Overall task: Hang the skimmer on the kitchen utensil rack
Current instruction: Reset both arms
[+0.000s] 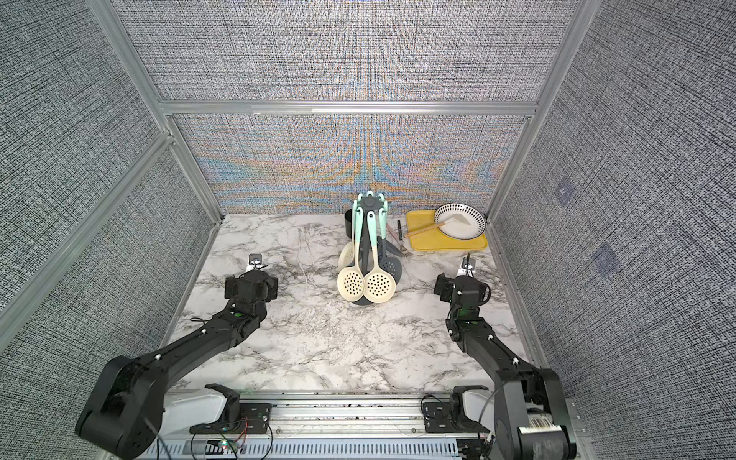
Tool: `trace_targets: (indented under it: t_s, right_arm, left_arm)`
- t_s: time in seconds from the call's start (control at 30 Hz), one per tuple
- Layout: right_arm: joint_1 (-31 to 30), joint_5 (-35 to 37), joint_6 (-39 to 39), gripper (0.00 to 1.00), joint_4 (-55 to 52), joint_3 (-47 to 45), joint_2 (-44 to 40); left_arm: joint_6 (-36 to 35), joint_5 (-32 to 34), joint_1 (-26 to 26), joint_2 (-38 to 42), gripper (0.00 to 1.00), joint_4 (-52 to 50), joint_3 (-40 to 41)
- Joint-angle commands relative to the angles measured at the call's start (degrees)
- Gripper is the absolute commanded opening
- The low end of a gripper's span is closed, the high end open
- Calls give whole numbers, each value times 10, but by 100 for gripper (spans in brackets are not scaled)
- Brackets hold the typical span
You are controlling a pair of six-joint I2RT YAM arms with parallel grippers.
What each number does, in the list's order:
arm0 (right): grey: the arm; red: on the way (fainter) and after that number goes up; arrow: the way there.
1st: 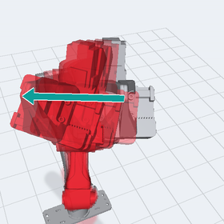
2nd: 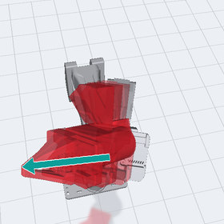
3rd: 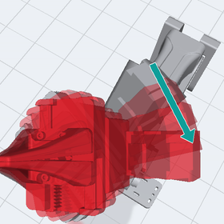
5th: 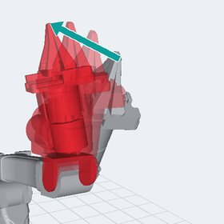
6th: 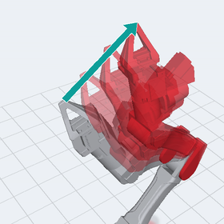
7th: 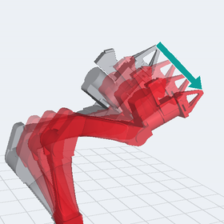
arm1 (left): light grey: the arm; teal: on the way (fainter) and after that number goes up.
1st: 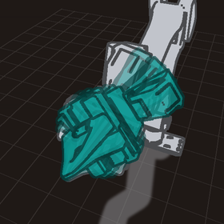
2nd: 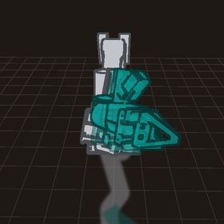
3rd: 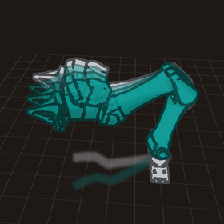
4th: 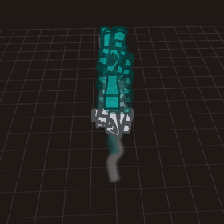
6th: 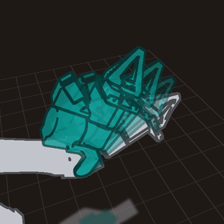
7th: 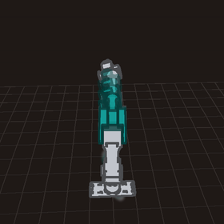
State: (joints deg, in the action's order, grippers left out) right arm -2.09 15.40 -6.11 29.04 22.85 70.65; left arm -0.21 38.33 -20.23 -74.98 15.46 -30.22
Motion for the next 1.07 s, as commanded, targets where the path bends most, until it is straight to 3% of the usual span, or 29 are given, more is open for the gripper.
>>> trace_targets:
  t_s: [0.0, 0.1, 0.23, 0.3, 0.37, 0.47, 0.57, 1.03]
  right_arm:
    - [2, -37, 19, 99, 129, -19, 37]
    - [2, -85, 43, 99, 223, -44, 76]
    - [2, -156, 93, 99, 305, -65, 97]
    - [6, -167, 95, 99, 334, -75, 108]
    - [6, -163, 92, 99, 392, -101, 126]
    - [6, -155, 87, 99, 511, -139, 173]
    - [11, -161, 82, 99, 412, -95, 164]
    - [20, -160, 74, 99, 405, -92, 164]
  left_arm:
    - [-27, -53, 26, -48, 99, 119, 13]
    - [-65, -121, 47, -77, 99, 173, 12]
    - [-16, -254, 129, -93, 99, 227, 36]
    - [-1, -316, 162, -103, 99, 307, 80]
    - [8, -326, 167, -122, 99, 409, 118]
    - [-5, -339, 167, -99, 99, 317, 88]
    - [6, -314, 168, -110, 99, 277, 59]
    - [5, -309, 167, -111, 99, 280, 60]
